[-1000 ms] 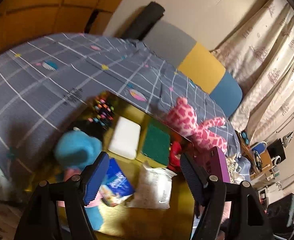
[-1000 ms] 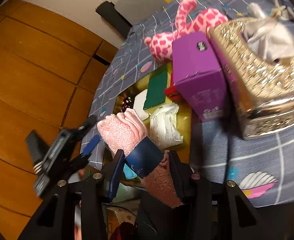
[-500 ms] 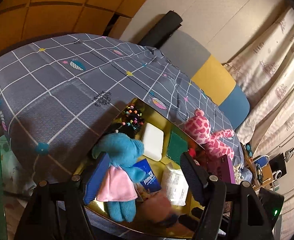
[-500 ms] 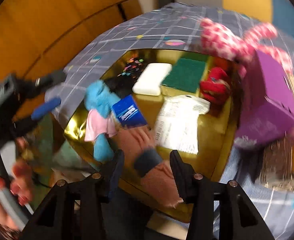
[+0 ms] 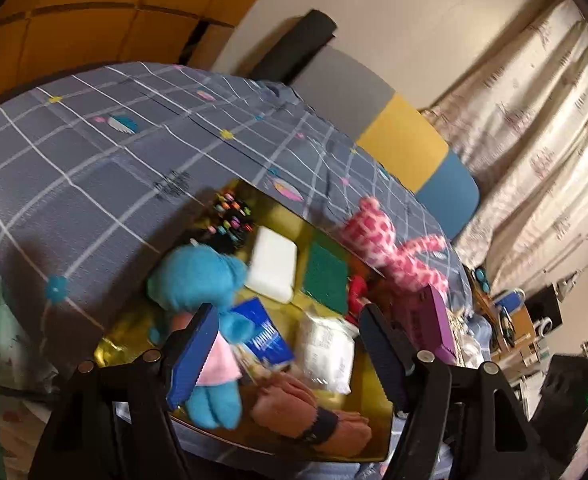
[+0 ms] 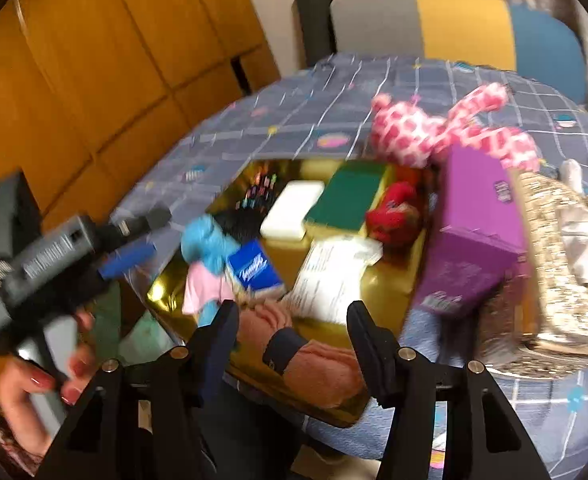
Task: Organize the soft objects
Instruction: 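Lower the white packet and pink towel roll into the gold tray and open both grippers, then grasp the white plastic bag with the left gripper while the right grasps the brown scrunchie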
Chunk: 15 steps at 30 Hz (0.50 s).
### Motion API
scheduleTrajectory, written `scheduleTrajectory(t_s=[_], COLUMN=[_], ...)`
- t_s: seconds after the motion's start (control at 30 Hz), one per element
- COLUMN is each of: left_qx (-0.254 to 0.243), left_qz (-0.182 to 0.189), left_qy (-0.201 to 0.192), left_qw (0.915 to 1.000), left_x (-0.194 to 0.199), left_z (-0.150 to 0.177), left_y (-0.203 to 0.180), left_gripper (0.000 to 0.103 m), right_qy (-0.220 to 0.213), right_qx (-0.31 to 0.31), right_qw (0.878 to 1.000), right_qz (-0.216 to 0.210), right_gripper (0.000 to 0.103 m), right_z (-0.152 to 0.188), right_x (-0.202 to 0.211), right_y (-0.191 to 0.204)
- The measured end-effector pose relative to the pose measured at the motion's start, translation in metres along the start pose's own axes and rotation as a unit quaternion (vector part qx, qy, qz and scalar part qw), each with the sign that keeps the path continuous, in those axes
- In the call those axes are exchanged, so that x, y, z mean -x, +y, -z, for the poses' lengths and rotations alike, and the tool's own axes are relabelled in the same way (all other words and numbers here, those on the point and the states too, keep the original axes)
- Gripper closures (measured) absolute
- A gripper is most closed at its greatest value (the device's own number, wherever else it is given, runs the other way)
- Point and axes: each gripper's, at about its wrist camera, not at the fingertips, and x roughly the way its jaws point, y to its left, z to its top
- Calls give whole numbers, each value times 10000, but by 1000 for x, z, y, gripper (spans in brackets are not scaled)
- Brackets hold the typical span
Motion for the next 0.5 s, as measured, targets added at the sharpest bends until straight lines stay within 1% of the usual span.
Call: scheduleTrajectory(t_s=[0.17,0.33,0.4,0.43,0.5], left_qx=[-177,-407,-529,-598,-765], left_qz=[290,596,725,774,866], left_qy=[341,599,698,732,809], left_qw=[9988,9956,9935,9925,9900], left_x=[-13,-21,-25,-26,-28], left_z=[11,21,25,27,31], left_y=[-18,-43,-56,-62,-77], left_gripper=[30,30,30,30,30], right_qy=[-661,-1351,-1576,-1613,-1671], right_qx=[-330,-720,-988,-1060,-1320], right_qw=[9973,9881,9817,9800,9744], right_qz=[-16,179,409,480,716], right_gripper=[46,46,46,46,46], right_z=[-6,-8,-7,-6,-3], right_x=[40,81,98,101,111], right_y=[-24,-60,-85,-93,-121])
